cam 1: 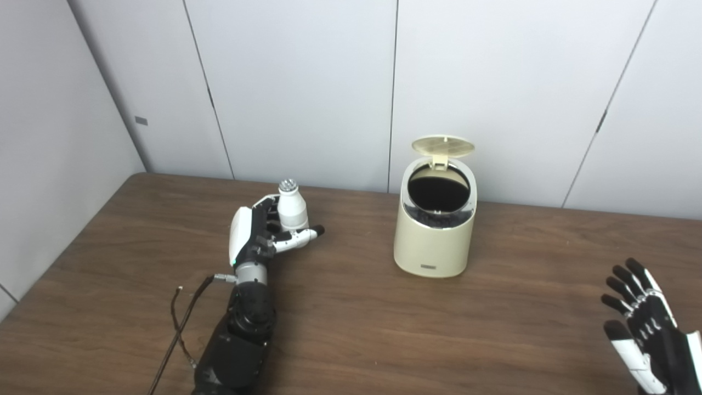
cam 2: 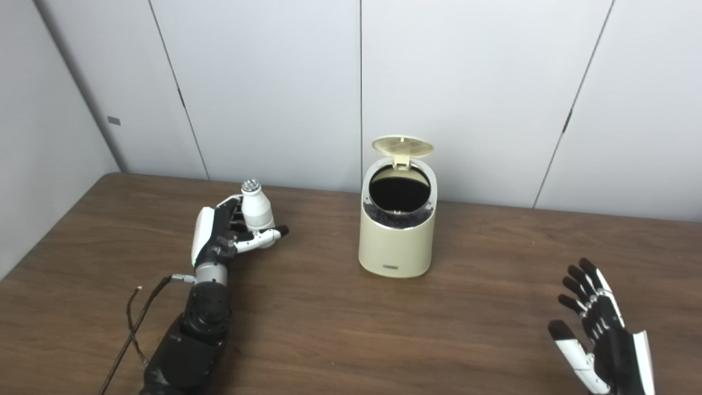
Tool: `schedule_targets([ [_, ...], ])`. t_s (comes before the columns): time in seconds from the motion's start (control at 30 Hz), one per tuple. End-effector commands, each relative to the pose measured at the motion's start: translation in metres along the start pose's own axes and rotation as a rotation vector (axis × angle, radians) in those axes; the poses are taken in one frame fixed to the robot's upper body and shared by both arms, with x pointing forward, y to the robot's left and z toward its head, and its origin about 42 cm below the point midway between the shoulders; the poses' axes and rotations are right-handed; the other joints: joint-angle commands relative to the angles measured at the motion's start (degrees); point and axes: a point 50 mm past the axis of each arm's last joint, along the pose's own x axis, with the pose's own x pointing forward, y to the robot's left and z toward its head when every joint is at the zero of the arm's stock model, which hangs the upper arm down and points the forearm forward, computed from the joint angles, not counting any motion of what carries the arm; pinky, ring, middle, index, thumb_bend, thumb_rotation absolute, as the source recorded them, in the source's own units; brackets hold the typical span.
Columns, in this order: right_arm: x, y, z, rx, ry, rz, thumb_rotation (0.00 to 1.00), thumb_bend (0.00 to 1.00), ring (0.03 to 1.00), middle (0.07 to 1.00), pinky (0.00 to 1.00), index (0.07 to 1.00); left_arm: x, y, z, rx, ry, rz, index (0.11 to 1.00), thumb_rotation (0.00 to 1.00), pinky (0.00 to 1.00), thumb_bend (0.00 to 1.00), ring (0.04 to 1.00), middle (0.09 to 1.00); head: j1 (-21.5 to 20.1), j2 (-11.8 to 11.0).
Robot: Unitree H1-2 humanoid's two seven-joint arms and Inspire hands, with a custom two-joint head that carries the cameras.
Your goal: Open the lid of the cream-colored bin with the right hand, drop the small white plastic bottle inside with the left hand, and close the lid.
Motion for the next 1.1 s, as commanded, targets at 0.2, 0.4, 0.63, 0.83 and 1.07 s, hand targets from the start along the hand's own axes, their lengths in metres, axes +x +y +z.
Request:
schedule_targets([
  [0.2,0.0,-0.002,-0.002,-0.004,-0.014,-0.011,0.72,0.71,0.861,0.889,0.78,0.917,0.011,0.012,0.025,-0.143,-0.148,0.155,0.591,0.09,0.49,0.94,0.546,0.568,0.01,-0.08],
  [0.4,0.0,-0.002,-0.001,-0.008,-0.014,-0.013,0.72,0.73,0.854,0.882,0.77,0.91,0.012,0.012,0.027,-0.15,-0.209,0.224,0.518,0.0,0.39,0.54,0.45,0.464,0.01,-0.08],
  [0.63,-0.001,-0.002,-0.001,-0.006,-0.017,-0.01,0.72,0.73,0.858,0.887,0.78,0.91,0.012,0.013,0.025,-0.129,-0.228,0.242,0.508,0.0,0.3,0.5,0.423,0.459,-0.1,-0.05],
  [0.83,-0.001,-0.001,-0.001,-0.01,-0.012,-0.012,0.73,0.74,0.859,0.883,0.78,0.91,0.012,0.013,0.024,-0.115,-0.223,0.231,0.499,0.0,0.3,0.5,0.42,0.453,-0.2,0.03],
  [1.07,0.0,0.001,-0.002,0.003,-0.023,-0.018,0.73,0.74,0.843,0.871,0.76,0.901,0.006,0.015,0.038,-0.147,-0.28,0.223,0.49,0.0,0.32,0.51,0.438,0.463,-0.9,-0.32],
])
